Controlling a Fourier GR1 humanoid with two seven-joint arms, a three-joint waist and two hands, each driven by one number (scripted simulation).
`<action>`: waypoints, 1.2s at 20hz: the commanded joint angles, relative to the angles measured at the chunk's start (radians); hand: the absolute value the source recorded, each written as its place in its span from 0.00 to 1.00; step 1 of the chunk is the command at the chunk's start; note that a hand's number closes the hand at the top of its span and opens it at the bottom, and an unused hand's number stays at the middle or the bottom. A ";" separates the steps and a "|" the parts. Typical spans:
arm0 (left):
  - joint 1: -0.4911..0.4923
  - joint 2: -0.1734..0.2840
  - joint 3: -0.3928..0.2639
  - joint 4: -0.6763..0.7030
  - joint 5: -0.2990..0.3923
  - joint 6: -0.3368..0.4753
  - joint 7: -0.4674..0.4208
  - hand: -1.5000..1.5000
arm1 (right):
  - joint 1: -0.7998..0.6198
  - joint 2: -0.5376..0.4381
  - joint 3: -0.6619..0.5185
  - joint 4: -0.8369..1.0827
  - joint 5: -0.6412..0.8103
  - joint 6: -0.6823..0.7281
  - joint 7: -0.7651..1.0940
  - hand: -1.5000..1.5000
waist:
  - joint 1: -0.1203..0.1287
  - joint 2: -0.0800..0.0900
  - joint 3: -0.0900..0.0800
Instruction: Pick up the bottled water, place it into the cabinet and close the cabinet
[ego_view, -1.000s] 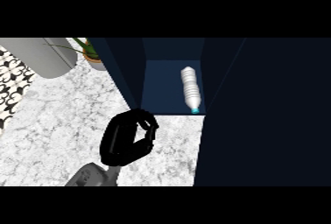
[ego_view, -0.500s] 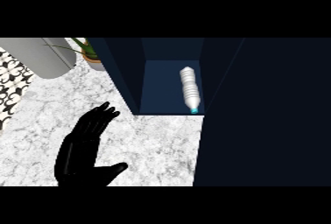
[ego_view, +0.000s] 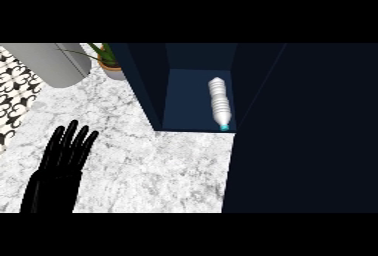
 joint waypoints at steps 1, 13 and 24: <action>0.069 0.054 0.046 -0.034 0.035 -0.050 -0.007 0.00 | -0.076 -0.049 0.119 -0.180 0.182 0.045 0.110 1.00 | 0.028 -0.004 -0.004; 0.135 0.157 0.150 -0.051 0.110 -0.195 -0.009 0.00 | -0.154 0.077 0.309 -0.065 0.005 -0.069 0.181 1.00 | 0.081 0.027 -0.006; 0.168 0.230 0.206 -0.069 0.165 -0.311 0.004 0.00 | -0.288 0.077 0.245 -0.007 -0.033 -0.066 0.250 1.00 | 0.167 0.047 -0.009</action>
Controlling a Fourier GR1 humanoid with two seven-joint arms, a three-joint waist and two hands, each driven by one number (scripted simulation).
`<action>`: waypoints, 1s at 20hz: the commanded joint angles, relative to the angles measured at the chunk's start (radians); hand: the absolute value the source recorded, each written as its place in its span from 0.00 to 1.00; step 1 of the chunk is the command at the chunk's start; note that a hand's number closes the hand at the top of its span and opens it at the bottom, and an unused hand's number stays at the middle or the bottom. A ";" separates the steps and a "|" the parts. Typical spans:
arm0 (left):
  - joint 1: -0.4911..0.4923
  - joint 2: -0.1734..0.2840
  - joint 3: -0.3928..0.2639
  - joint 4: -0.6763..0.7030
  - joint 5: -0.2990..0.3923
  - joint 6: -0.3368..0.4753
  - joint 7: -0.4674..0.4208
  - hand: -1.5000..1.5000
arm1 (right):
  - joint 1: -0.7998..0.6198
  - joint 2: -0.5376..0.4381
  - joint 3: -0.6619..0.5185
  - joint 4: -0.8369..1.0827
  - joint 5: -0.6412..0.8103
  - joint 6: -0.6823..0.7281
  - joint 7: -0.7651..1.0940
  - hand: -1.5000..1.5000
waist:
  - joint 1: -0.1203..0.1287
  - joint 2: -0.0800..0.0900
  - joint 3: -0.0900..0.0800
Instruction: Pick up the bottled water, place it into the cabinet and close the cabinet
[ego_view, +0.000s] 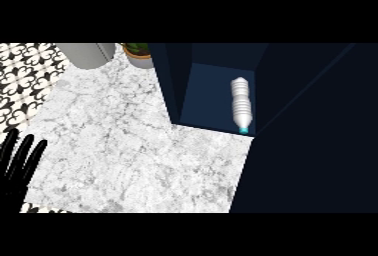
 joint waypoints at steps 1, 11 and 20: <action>0.013 0.026 0.010 -0.001 0.008 -0.040 0.006 0.00 | -0.085 0.033 0.178 -0.025 0.007 0.036 0.112 1.00 | 0.033 0.007 -0.003; 0.002 0.057 0.029 0.007 0.024 -0.078 0.023 0.00 | -0.268 -0.042 0.082 -0.020 0.031 0.114 0.136 1.00 | 0.099 0.007 -0.011; -0.011 0.069 0.055 0.029 0.043 -0.095 0.026 0.00 | -0.345 -0.049 0.066 -0.010 0.002 0.128 0.182 1.00 | 0.073 0.010 -0.015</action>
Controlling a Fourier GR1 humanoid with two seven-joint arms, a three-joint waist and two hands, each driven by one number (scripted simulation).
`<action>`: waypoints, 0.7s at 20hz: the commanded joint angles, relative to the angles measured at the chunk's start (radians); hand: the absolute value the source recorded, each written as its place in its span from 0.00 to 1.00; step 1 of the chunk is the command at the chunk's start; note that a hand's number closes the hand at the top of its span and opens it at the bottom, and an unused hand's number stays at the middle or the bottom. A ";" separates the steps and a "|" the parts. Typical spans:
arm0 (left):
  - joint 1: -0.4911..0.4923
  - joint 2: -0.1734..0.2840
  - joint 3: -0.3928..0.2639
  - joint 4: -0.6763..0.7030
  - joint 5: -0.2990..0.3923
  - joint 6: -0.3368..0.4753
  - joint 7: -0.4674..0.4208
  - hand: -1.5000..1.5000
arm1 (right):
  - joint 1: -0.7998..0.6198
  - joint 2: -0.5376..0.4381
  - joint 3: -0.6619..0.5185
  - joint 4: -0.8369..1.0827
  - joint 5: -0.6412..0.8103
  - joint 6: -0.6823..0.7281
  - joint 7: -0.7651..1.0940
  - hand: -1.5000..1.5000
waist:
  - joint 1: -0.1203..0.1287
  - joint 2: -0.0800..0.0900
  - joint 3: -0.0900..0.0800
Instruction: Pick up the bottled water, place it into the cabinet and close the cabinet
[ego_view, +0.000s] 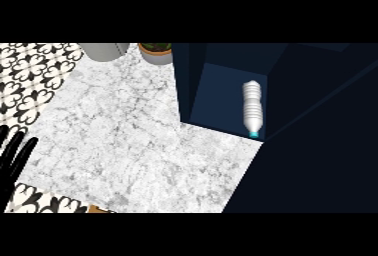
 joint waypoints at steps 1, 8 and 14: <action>-0.001 0.012 0.005 0.009 0.005 -0.020 0.007 0.00 | -0.076 0.031 0.105 -0.010 0.019 0.008 0.100 1.00 | 0.001 0.006 0.001; -0.006 0.011 0.014 0.013 0.022 -0.025 0.009 0.00 | -0.104 0.073 0.091 0.024 -0.019 -0.017 0.104 1.00 | -0.004 0.016 0.004; -0.018 0.023 0.034 0.014 0.024 -0.030 0.008 0.00 | -0.077 0.099 0.120 0.048 -0.093 -0.012 0.105 1.00 | 0.027 0.037 0.005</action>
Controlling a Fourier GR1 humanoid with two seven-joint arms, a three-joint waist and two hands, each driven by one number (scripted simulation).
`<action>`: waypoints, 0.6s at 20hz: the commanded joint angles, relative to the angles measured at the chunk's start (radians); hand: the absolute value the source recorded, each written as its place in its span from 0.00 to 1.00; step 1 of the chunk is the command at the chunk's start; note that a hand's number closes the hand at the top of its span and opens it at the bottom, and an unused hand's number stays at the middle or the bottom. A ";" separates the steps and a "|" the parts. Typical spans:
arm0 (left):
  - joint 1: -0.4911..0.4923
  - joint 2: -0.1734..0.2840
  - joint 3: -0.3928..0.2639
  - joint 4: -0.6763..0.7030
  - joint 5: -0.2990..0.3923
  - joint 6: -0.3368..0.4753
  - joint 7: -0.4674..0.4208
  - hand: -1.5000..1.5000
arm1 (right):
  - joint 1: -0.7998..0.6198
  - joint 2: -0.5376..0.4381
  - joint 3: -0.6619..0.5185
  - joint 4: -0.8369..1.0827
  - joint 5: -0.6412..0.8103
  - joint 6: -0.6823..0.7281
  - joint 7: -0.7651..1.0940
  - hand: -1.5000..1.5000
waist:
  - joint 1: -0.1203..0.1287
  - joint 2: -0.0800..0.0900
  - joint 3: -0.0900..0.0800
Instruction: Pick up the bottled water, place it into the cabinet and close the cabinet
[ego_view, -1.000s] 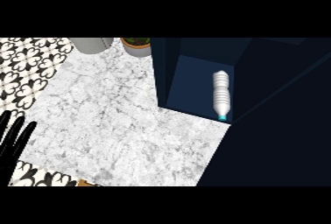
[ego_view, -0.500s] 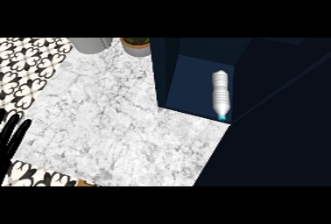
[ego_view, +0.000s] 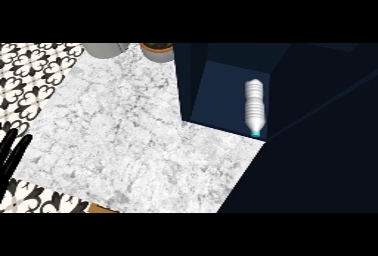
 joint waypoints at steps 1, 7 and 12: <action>-0.020 0.008 0.008 -0.007 -0.001 -0.007 0.001 0.00 | -0.018 0.074 0.130 0.041 -0.081 -0.017 0.056 1.00 | 0.021 0.024 0.006; -0.022 0.009 0.001 0.010 0.004 -0.024 0.008 0.00 | -0.039 0.108 0.101 0.086 -0.151 -0.034 0.071 1.00 | 0.039 0.038 0.006; -0.029 0.014 0.017 0.008 0.014 -0.026 0.007 0.00 | -0.087 0.141 0.030 0.111 -0.155 -0.078 0.116 1.00 | 0.030 0.026 0.008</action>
